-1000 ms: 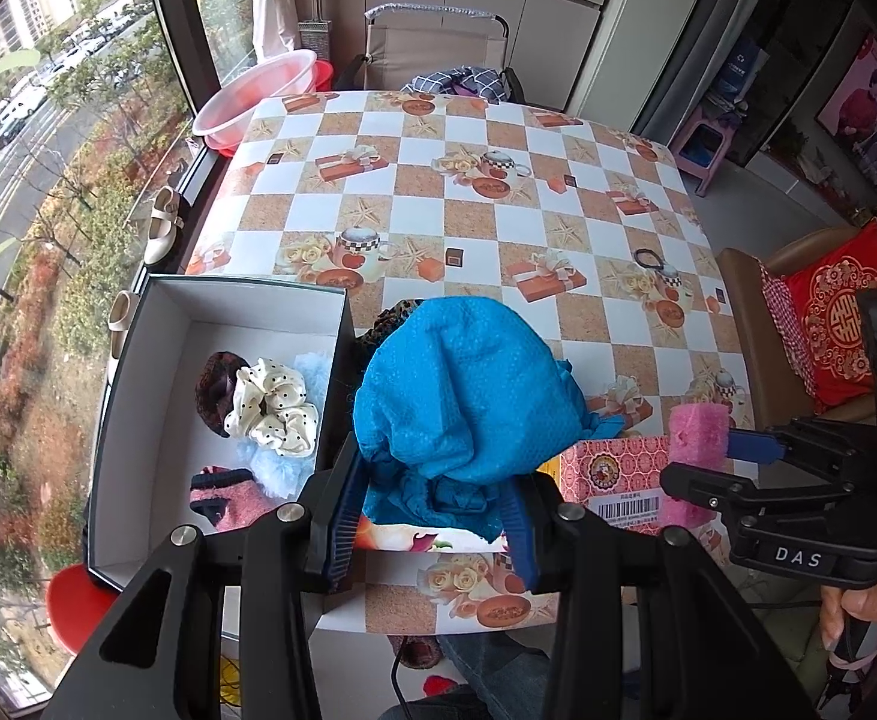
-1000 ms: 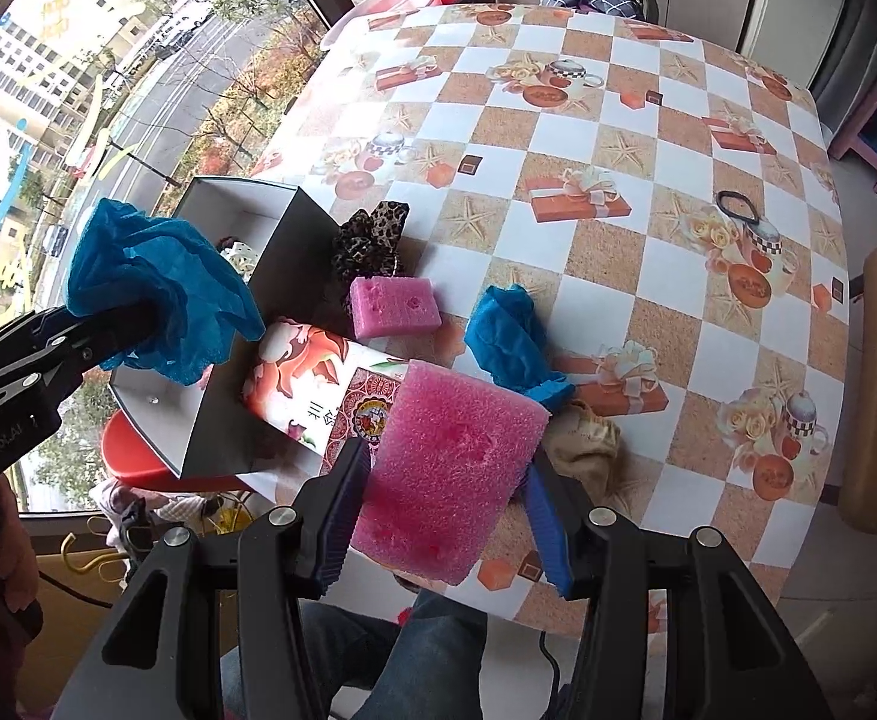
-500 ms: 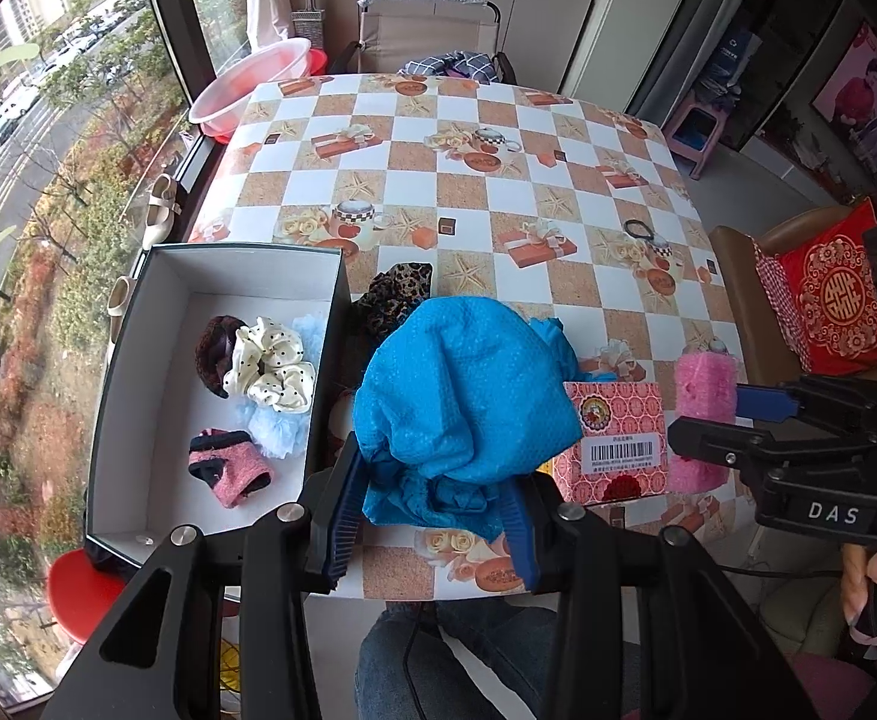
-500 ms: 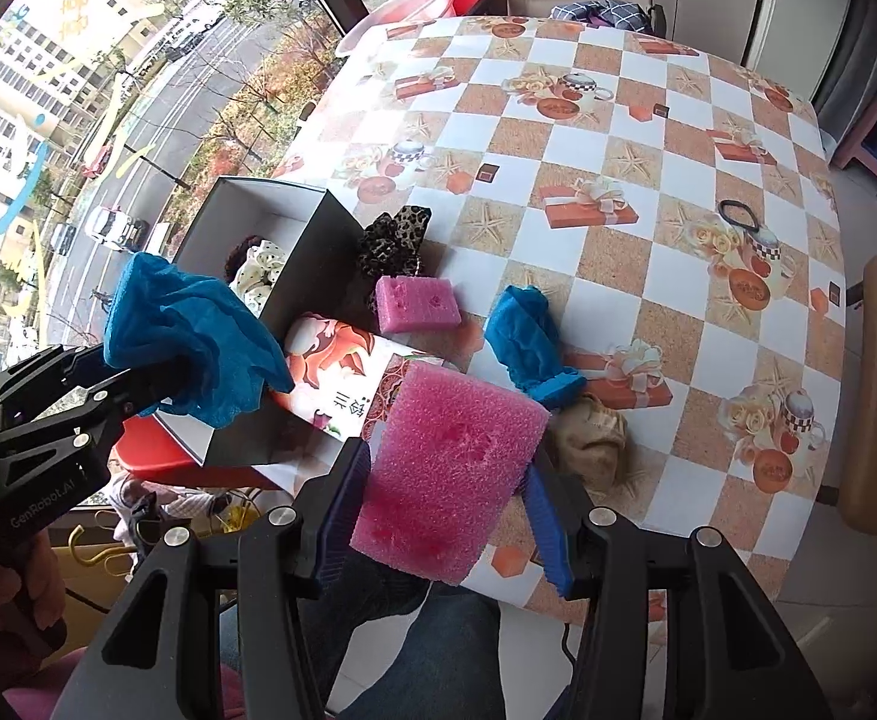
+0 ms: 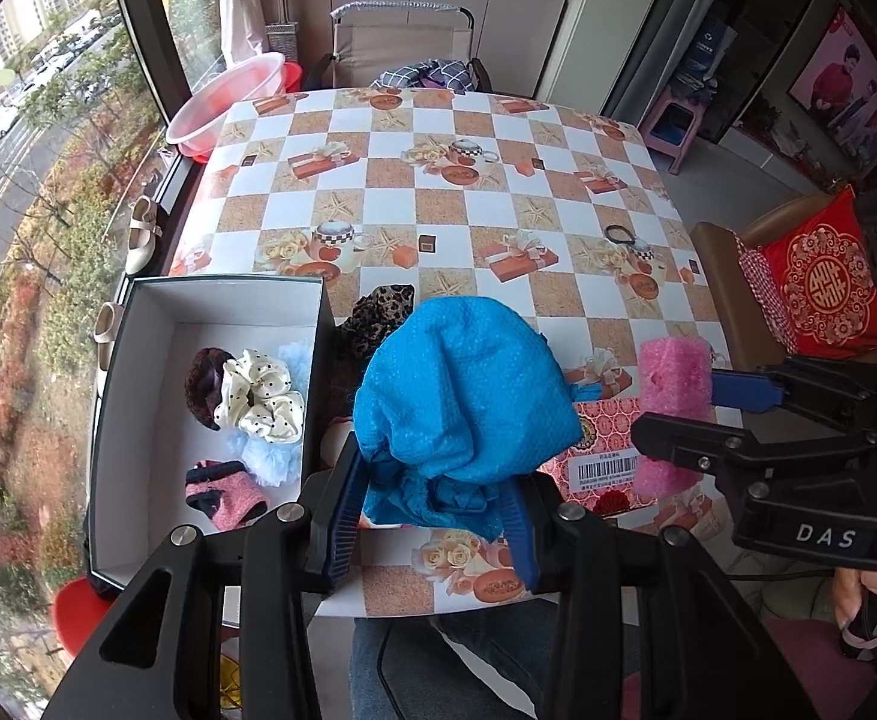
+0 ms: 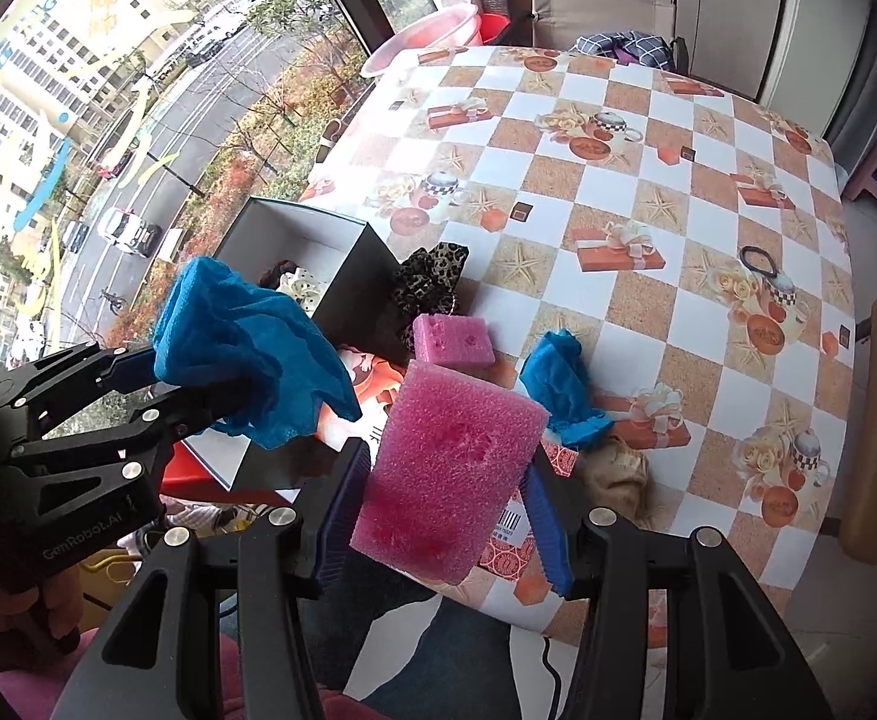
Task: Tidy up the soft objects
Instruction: 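Carry the blue cloth with the left tool while the right tool carries the pink sponge over the box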
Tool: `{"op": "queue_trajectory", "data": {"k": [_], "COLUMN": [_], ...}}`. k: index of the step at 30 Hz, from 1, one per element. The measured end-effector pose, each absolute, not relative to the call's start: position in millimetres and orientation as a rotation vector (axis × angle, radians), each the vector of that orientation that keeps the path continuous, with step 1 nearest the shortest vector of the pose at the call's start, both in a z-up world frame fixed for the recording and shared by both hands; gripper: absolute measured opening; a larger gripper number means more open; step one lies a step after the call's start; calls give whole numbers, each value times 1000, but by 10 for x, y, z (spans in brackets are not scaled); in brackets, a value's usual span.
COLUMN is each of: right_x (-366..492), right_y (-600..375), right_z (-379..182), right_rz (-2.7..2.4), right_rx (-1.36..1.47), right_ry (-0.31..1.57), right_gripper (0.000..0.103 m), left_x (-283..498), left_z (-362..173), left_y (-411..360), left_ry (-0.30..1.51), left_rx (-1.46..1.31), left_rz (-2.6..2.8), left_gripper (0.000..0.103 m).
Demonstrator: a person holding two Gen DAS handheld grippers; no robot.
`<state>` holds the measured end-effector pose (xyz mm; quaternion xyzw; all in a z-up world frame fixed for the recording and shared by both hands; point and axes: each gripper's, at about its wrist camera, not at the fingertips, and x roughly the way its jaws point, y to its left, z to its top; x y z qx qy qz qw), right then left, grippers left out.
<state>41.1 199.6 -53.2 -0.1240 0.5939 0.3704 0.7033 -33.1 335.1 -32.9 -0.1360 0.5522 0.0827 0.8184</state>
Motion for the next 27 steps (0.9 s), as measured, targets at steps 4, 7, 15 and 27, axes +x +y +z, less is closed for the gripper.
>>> {"op": "queue_trajectory", "data": {"k": [4,7,15,27], "right_x": [418,437,484,398], "right_y": [2033,2029,1977,1899], "right_z": [-467,-494,-557,-565], "right_rz": [838,839,810,817], "right_rx": [-280,-259,-250,-206], "right_ry": [1316,1319,1318,1309], "right_gripper": [52,52,52,52], "left_x": [-331,-309,-268,-393], "left_z": [-283,-301,-370,-368], "left_y": [3410,3398,3341,3329], "left_ry": [1176,1184,1197,1183], "left_rx": [-298,-288,-258,-257], "left_rz": [182,188,155,173], "left_gripper": [45,45,45,45]}}
